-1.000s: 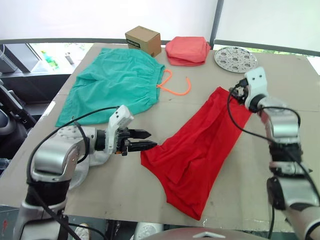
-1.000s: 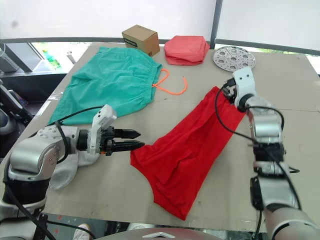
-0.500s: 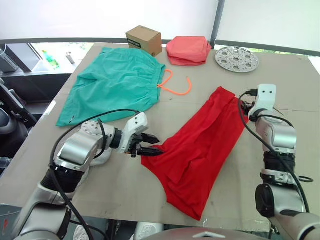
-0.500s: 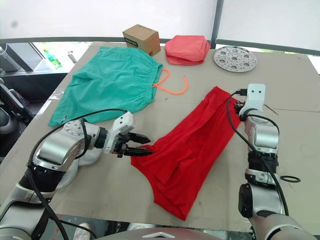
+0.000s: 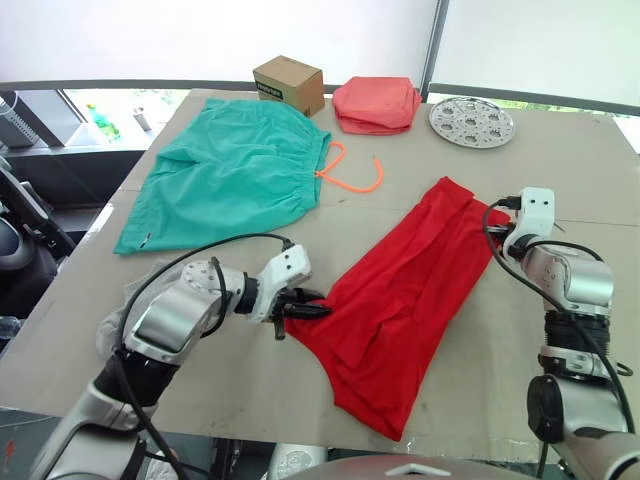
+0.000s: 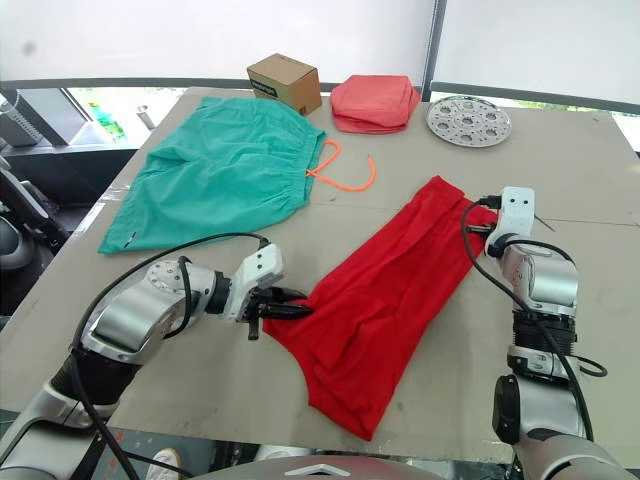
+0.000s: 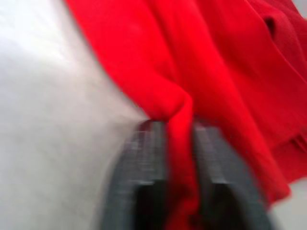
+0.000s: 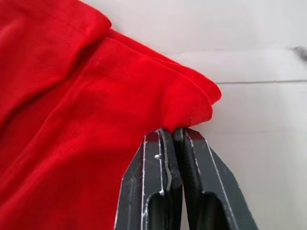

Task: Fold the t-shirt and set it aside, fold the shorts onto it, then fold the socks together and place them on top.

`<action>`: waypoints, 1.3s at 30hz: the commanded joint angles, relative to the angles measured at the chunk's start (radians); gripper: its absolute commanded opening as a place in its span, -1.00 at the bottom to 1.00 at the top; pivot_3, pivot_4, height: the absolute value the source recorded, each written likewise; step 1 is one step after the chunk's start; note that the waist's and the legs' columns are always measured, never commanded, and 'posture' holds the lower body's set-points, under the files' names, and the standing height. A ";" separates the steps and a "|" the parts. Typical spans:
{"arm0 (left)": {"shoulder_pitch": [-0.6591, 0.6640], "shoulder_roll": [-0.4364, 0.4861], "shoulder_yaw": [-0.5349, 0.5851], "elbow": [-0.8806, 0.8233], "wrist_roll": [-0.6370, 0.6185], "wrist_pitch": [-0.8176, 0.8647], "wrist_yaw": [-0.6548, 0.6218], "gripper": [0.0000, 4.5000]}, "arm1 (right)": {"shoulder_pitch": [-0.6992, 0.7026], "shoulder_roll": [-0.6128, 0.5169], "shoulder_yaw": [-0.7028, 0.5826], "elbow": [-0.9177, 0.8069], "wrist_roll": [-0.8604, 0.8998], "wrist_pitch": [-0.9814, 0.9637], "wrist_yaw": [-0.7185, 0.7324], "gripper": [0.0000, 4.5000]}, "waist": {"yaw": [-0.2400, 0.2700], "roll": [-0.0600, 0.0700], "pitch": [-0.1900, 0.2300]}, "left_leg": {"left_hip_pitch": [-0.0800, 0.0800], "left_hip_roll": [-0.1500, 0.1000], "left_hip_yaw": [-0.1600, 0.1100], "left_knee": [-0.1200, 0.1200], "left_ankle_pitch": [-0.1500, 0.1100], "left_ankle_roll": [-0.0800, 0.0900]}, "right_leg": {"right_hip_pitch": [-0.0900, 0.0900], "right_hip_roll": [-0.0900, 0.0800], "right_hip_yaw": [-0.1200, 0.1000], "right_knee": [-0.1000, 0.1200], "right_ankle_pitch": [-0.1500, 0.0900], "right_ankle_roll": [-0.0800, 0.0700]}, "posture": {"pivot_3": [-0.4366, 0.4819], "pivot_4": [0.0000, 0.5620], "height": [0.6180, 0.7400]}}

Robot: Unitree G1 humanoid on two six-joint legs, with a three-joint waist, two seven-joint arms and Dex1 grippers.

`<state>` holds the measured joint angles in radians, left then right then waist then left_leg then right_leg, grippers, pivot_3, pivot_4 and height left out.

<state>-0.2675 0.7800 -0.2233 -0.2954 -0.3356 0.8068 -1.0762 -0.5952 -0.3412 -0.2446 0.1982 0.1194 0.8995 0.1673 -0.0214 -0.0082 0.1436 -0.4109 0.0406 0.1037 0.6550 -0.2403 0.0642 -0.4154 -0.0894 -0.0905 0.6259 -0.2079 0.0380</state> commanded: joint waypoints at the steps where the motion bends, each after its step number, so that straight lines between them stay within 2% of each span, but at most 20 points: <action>1: 0.167 -0.024 0.091 -0.162 -0.080 0.148 0.114 -0.95 | -0.130 -0.070 0.096 0.166 -0.062 -0.177 0.072 -1.00 | -0.017 0.001 0.001 | 0.000 0.000 0.001 0.000 0.000 0.000 | 0.000 0.000 0.001 0.000 0.000 -0.001 | -0.05 -0.47 1.00; 4: 0.328 -0.160 0.231 -0.308 -0.145 0.181 0.274 -0.95 | -0.270 -0.086 0.210 0.424 -0.137 -0.357 0.121 -1.00 | -0.030 0.002 0.001 | 0.002 0.000 0.004 -0.002 0.000 0.000 | 0.000 0.000 0.005 0.000 0.001 0.002 | -0.05 -0.47 1.00; 6: 0.398 -0.247 0.285 -0.375 -0.180 0.193 0.353 -0.95 | -0.355 -0.077 0.256 0.582 -0.173 -0.460 0.134 -1.00 | -0.024 0.000 0.002 | 0.003 0.000 0.003 -0.003 0.000 0.000 | 0.000 0.001 0.006 0.000 0.001 0.002 | -0.05 -0.47 1.00; 8: 0.454 -0.336 0.323 -0.429 -0.221 0.229 0.440 -0.95 | -0.439 -0.064 0.308 0.729 -0.219 -0.565 0.146 -1.00 | -0.019 0.000 0.002 | 0.003 0.001 0.002 -0.003 0.002 -0.004 | 0.000 0.002 0.006 0.000 0.001 0.002 | -0.05 -0.47 1.00; 13: 0.508 -0.446 0.353 -0.502 -0.238 0.197 0.579 -0.95 | -0.605 -0.008 0.365 0.959 -0.271 -0.722 0.180 -1.00 | -0.013 0.000 0.003 | 0.000 0.000 0.001 -0.001 0.002 -0.003 | 0.000 0.000 0.006 0.000 0.001 0.001 | -0.05 -0.47 1.00; 20: 0.481 -0.456 0.342 -0.474 -0.260 0.169 0.615 -0.95 | -0.616 0.033 0.353 0.963 -0.256 -0.758 0.240 -1.00 | -0.014 0.000 0.003 | -0.001 0.000 0.000 -0.001 0.003 -0.004 | 0.000 0.000 0.004 0.000 0.002 0.001 | -0.05 -0.47 1.00; 27: 0.509 -0.454 0.311 -0.459 -0.279 0.156 0.634 -0.95 | -0.592 0.044 0.343 0.934 -0.250 -0.749 0.238 -1.00 | -0.017 0.000 0.003 | -0.001 0.000 0.000 -0.001 0.003 -0.005 | 0.000 -0.001 0.004 0.000 0.001 0.001 | -0.05 -0.47 1.00; 30: 0.497 -0.439 0.313 -0.448 -0.286 0.148 0.627 -0.95 | -0.594 0.045 0.341 0.929 -0.249 -0.751 0.237 -1.00 | -0.017 0.000 0.003 | -0.001 0.000 -0.001 -0.001 0.003 -0.004 | 0.000 -0.001 0.004 0.000 0.000 -0.002 | -0.05 -0.47 1.00; 34: 0.455 -0.468 0.350 -0.433 -0.336 0.165 0.659 -0.95 | -0.598 0.047 0.337 0.919 -0.247 -0.753 0.237 -1.00 | -0.016 0.000 0.003 | -0.001 0.000 -0.001 -0.001 0.003 -0.005 | 0.000 -0.001 0.004 0.000 0.000 -0.002 | -0.05 -0.47 1.00; 39: 0.454 -0.460 0.312 -0.430 -0.335 0.167 0.682 -0.95 | -0.595 0.034 0.331 0.904 -0.244 -0.765 0.246 -1.00 | -0.017 0.000 0.003 | -0.001 0.000 -0.001 -0.001 0.003 -0.005 | 0.000 -0.001 0.004 0.000 0.000 -0.001 | -0.05 -0.47 1.00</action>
<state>0.1820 0.3212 0.1056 -0.7127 -0.6548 0.9762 -0.4064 -1.1781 -0.2924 0.1051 1.1522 -0.1360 0.1567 0.4067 -0.0386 -0.0079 0.1463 -0.4122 0.0406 0.1031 0.6540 -0.2376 0.0595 -0.4158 -0.0900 -0.0870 0.6258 -0.2077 0.0367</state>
